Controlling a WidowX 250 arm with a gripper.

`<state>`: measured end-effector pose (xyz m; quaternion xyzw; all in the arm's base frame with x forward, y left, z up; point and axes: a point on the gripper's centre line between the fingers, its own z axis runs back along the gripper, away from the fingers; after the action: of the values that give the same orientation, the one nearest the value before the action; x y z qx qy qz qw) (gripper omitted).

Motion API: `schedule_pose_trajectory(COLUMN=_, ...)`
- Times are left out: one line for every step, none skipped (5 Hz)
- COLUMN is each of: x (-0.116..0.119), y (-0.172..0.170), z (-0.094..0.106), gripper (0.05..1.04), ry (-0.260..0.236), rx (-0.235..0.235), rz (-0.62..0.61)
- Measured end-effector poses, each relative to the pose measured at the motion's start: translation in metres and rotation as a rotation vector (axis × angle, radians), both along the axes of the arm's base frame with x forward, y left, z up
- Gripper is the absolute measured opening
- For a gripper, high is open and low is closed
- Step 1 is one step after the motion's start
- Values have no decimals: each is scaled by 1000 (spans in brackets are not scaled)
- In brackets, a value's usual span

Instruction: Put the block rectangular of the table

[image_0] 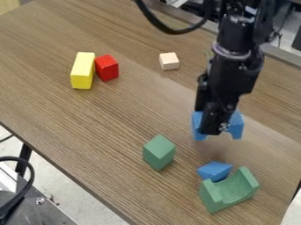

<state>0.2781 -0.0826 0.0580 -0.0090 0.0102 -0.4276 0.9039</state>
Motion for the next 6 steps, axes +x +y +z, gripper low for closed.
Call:
schedule_pose_trajectory(x=-1, y=-3, z=-11, gripper=556, ry=-1, rx=-19, rz=12)
schedule_pose_trajectory(x=-1, y=-2, z=-14, gripper=556, ry=4, rx=-14, rz=16)
schedule_pose_trajectory(x=-4, y=3, z=-18, gripper=626, ry=11, rx=4, rz=63)
schedule_pose_trajectory(x=-10, y=9, z=-2, gripper=926, ry=-27, rx=-2, rz=110)
schedule_pose_trajectory(x=-19, y=22, z=39, gripper=1001, ry=-133, rx=-27, rz=175)
schedule_pose_trajectory(x=-26, y=32, z=68, gripper=999, ry=-206, rx=-48, rz=234)
